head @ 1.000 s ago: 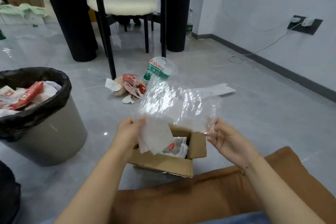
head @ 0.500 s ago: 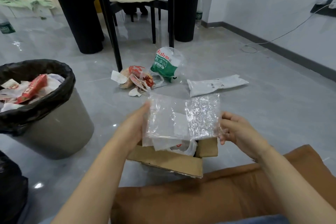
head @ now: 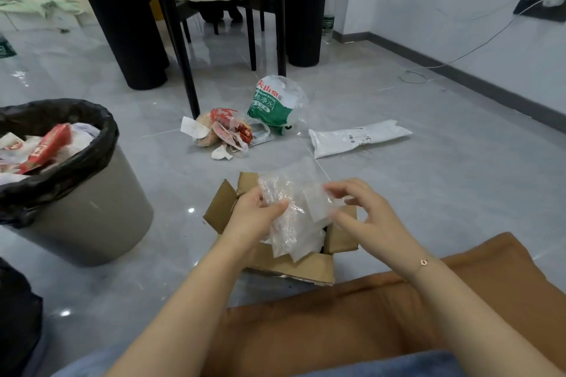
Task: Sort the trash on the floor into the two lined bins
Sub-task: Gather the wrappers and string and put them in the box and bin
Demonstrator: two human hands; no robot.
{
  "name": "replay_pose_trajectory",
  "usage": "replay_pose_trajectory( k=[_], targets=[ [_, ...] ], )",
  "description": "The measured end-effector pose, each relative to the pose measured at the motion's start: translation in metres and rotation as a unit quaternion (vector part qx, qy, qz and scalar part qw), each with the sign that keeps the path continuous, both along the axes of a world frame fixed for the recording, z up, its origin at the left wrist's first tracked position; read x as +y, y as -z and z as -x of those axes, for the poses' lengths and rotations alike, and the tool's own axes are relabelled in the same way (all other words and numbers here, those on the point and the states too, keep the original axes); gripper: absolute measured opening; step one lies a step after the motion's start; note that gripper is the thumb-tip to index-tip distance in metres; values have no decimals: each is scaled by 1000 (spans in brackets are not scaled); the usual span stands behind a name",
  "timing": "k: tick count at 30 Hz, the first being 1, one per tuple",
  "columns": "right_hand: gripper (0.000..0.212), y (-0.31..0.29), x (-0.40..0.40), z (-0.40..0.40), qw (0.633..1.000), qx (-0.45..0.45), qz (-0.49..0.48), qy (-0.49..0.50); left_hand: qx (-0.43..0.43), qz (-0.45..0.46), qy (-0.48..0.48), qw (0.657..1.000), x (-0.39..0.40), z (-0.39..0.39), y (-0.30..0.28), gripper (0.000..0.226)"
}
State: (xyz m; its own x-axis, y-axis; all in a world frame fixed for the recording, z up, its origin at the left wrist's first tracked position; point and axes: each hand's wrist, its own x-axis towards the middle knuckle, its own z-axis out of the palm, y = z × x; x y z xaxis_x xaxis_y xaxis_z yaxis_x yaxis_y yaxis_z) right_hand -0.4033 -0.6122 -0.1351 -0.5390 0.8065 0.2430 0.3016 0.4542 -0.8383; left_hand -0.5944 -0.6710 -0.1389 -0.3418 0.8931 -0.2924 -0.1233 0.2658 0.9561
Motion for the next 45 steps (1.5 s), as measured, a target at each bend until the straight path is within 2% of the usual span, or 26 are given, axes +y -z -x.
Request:
replay_pose_trajectory(
  k=[4, 9, 12, 15, 17, 19, 20, 23, 25, 27, 29, 31, 33, 35, 37, 40, 45],
  targets=[
    [44, 13, -6, 8, 997, -63, -33, -44, -66, -44, 26, 996, -3, -4, -3, 24],
    [61, 21, -11, 16, 988, -121, -75, -56, -211, -59, 38, 975, -6, -7, -12, 35],
    [63, 20, -13, 17, 984, -139, -72, -89, -185, -69, 28, 980, -6, -7, -11, 33],
    [51, 18, -16, 18, 991, -88, 6, -97, -163, -58, -50, 984, -3, -7, -2, 31],
    [52, 14, -15, 20, 999, -18, 38, -9, -165, -51, -72, 982, -2, -4, -1, 30],
    [55, 5, -11, 20, 991, 45, 102, 70, -154, -44, -39, 986, -2, 0, -2, 29],
    [54, 1, -8, 20, 984, 65, 148, 78, -152, -45, -15, 987, -1, 2, -4, 28],
    [30, -2, -2, 18, 965, 97, 241, 32, -169, -60, 43, 983, -2, 0, -12, 29],
    [23, -1, -3, 18, 956, 123, 264, 44, -175, -70, 55, 981, -2, -2, -14, 28],
    [20, 0, 0, 16, 949, 152, 265, 80, -101, -68, 38, 992, -3, 0, -15, 24],
    [16, 2, 8, 13, 940, 188, 254, 129, 122, -58, 18, 991, -2, 11, -9, 29],
    [13, 4, 17, 7, 923, 229, 249, 185, 364, -34, 50, 929, -2, 25, 1, 38],
    [13, 7, 24, 2, 905, 269, 257, 208, 492, 2, 129, 861, -2, 31, 12, 44],
    [14, 10, 28, 2, 893, 294, 269, 209, 542, 34, 188, 818, 1, 29, 26, 49],
    [17, 13, 29, 5, 895, 298, 262, 203, 563, 60, 207, 798, 4, 22, 39, 53],
    [22, 12, 31, 15, 925, 259, 225, 163, 589, 86, 209, 776, 7, 15, 55, 55],
    [15, 19, 36, 33, 977, 130, 161, 52, 639, 53, 171, 748, 4, 11, 71, 45]
  ],
)
